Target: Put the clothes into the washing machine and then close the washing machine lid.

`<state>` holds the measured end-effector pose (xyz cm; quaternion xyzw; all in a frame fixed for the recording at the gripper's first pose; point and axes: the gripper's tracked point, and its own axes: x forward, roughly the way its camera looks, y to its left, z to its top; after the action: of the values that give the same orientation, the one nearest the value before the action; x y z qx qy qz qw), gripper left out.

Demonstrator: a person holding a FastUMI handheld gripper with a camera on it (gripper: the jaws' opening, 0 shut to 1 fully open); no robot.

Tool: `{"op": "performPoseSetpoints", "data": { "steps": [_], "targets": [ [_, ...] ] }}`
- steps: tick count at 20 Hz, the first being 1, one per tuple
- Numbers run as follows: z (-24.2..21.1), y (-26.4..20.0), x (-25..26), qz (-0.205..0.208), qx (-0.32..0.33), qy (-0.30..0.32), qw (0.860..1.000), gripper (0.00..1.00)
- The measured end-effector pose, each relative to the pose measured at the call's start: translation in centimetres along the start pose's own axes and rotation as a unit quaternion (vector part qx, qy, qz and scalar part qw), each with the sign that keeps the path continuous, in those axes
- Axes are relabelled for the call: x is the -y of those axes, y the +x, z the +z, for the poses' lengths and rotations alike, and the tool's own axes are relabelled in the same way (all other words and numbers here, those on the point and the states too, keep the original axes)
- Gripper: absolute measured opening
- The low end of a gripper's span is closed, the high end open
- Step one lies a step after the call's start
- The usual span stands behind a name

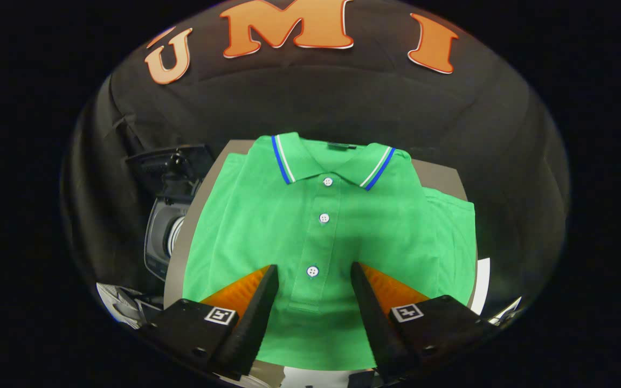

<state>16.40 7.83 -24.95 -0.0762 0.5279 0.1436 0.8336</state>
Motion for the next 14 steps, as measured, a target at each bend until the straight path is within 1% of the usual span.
{"op": "performPoseSetpoints", "data": {
  "steps": [3,5,7,8,10,12,14],
  "targets": [
    [0.0,0.2,0.4,-0.008,-0.011,0.002,1.000,0.49],
    [0.0,0.0,0.6,-0.010,-0.001,-0.016,1.000,0.22],
    [0.1,0.1,0.5,-0.013,0.023,-0.019,0.999,0.09],
    [0.2,-0.2,0.5,-0.008,0.044,-0.015,0.999,0.09],
    [0.6,-0.2,0.5,0.012,0.115,0.004,0.993,0.09],
    [0.8,-0.5,0.5,0.026,0.199,0.027,0.979,0.08],
    [1.2,-1.2,0.3,0.036,0.279,0.049,0.958,0.08]
  ]
}}
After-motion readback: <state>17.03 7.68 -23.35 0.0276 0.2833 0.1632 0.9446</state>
